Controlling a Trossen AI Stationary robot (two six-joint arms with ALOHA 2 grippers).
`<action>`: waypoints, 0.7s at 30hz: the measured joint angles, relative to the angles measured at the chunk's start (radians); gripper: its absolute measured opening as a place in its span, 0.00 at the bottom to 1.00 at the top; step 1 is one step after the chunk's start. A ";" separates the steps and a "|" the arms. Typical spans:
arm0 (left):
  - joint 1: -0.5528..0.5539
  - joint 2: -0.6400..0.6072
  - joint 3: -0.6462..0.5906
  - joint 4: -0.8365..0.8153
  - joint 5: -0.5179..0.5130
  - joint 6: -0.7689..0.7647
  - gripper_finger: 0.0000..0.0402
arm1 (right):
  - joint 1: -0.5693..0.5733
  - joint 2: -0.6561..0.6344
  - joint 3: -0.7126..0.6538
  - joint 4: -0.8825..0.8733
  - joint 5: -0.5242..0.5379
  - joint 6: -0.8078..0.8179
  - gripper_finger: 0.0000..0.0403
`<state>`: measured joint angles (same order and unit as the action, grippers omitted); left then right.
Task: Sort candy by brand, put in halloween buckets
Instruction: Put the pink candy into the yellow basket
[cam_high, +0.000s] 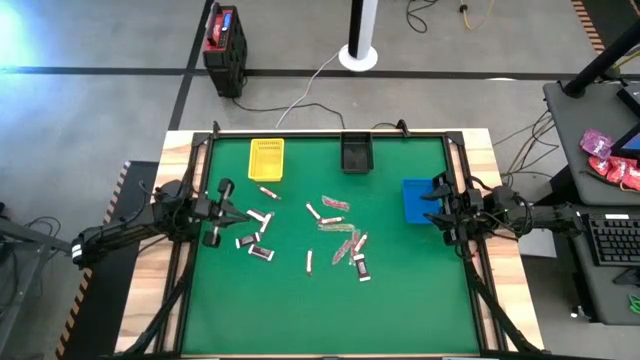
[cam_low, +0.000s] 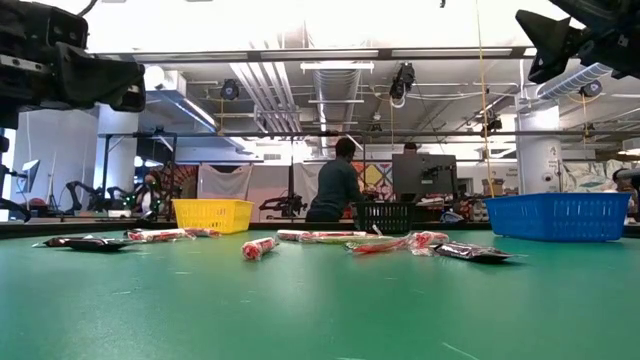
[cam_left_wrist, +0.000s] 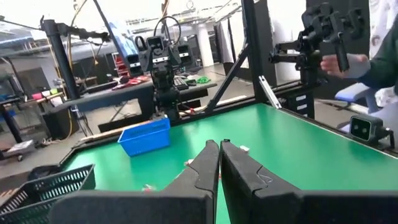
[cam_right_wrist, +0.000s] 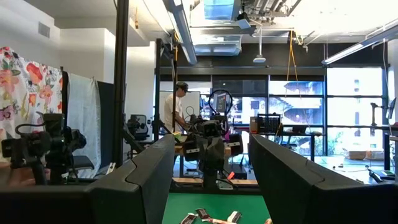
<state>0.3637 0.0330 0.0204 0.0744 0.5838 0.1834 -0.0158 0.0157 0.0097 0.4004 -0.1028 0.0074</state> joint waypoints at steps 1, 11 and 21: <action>0.000 0.000 0.000 0.001 0.000 0.003 0.00 | 0.000 0.000 0.000 0.000 0.000 0.000 0.50; -0.008 0.000 0.000 0.244 -0.024 -0.652 0.00 | 0.002 0.000 0.000 0.001 0.001 0.271 0.50; -0.008 0.000 0.000 0.303 -0.361 -0.759 0.00 | 0.002 0.036 0.027 -0.005 0.155 0.339 0.50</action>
<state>0.3561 0.0333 0.0200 0.3770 0.2232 -0.5757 -0.0135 0.0517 0.0365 0.3950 0.0520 0.3467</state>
